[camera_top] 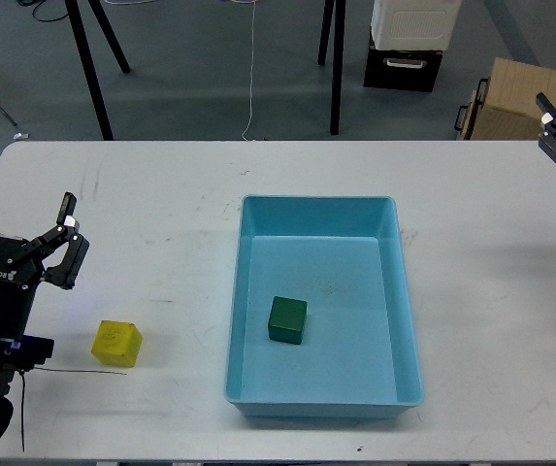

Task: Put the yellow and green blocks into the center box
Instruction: 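Withdraw the right gripper away from the tray, then move the left gripper down onto the yellow cube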

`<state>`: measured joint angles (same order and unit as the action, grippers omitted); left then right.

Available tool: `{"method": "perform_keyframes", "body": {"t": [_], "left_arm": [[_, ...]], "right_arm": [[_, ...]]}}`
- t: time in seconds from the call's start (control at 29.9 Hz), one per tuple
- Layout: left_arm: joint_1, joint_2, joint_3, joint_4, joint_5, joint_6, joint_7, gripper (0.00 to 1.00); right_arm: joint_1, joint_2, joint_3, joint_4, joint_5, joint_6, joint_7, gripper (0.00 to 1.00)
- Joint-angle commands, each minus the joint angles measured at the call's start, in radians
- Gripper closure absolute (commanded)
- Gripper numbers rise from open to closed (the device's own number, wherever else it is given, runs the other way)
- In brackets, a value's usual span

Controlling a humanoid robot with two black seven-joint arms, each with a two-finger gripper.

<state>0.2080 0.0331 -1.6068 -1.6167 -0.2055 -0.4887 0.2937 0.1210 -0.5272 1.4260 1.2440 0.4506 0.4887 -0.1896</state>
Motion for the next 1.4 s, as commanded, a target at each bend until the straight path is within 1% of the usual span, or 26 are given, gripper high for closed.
{"method": "perform_keyframes", "body": {"t": [0.0, 0.1, 0.17, 0.3, 0.47, 0.63, 0.74, 0.87, 0.97, 1.0, 1.1, 1.2, 1.3, 1.37], "left_arm": [[-0.004, 0.001, -0.002, -0.003, 0.000, 0.000, 0.001, 0.00], [-0.012, 0.004, -0.012, -0.005, -0.002, 0.000, -0.001, 0.00], [-0.013, 0.008, -0.013, -0.009, -0.002, 0.000, -0.001, 0.00], [-0.013, 0.036, -0.010, -0.009, -0.002, 0.000, 0.001, 0.00], [-0.013, 0.042, -0.018, -0.012, 0.000, 0.000, 0.001, 0.00], [-0.007, 0.044, -0.087, -0.009, 0.021, 0.000, 0.001, 0.00], [-0.013, 0.038, -0.163, -0.012, 0.035, 0.000, -0.001, 0.00], [-0.007, 0.063, -0.185, -0.046, 0.043, 0.000, 0.018, 0.00], [0.001, 0.164, -0.180, -0.103, 0.148, 0.000, 0.047, 0.00], [0.001, 0.191, -0.180, -0.117, 0.196, 0.000, 0.048, 0.00], [-0.002, 0.324, -0.147, -0.144, 0.368, 0.000, 0.048, 0.00], [-0.002, 0.470, -0.055, -0.146, 0.396, 0.000, 0.048, 0.00], [-0.005, 0.591, -0.035, -0.144, 0.406, 0.000, 0.050, 0.00], [-0.012, 0.698, -0.032, -0.146, 0.411, 0.000, 0.051, 0.00]], "right_arm": [[-0.188, 0.071, 0.047, 0.122, 0.031, 0.000, 0.056, 0.00], [-0.320, 0.153, 0.042, 0.221, 0.036, 0.000, 0.067, 0.00], [-0.342, 0.167, 0.053, 0.232, 0.037, 0.000, 0.070, 0.00], [-0.366, 0.159, 0.079, 0.232, 0.043, 0.000, 0.088, 0.00], [-0.412, 0.133, 0.079, 0.256, 0.043, 0.000, 0.088, 0.00], [-0.423, 0.099, 0.073, 0.261, 0.039, 0.000, 0.088, 0.00], [-0.416, 0.096, 0.074, 0.262, 0.039, 0.000, 0.088, 0.00], [-0.414, 0.096, 0.076, 0.262, 0.039, 0.000, 0.088, 0.00], [-0.416, 0.096, 0.076, 0.261, 0.036, 0.000, 0.088, 0.00], [-0.416, 0.096, 0.074, 0.262, 0.036, 0.000, 0.088, 0.00], [-0.409, 0.107, 0.071, 0.261, 0.033, 0.000, 0.088, 0.00], [-0.376, 0.111, 0.064, 0.258, 0.017, 0.000, 0.088, 0.00], [-0.362, 0.122, 0.062, 0.253, 0.008, 0.000, 0.088, 0.00], [-0.360, 0.131, 0.062, 0.253, 0.010, 0.000, 0.088, 0.00]]}}
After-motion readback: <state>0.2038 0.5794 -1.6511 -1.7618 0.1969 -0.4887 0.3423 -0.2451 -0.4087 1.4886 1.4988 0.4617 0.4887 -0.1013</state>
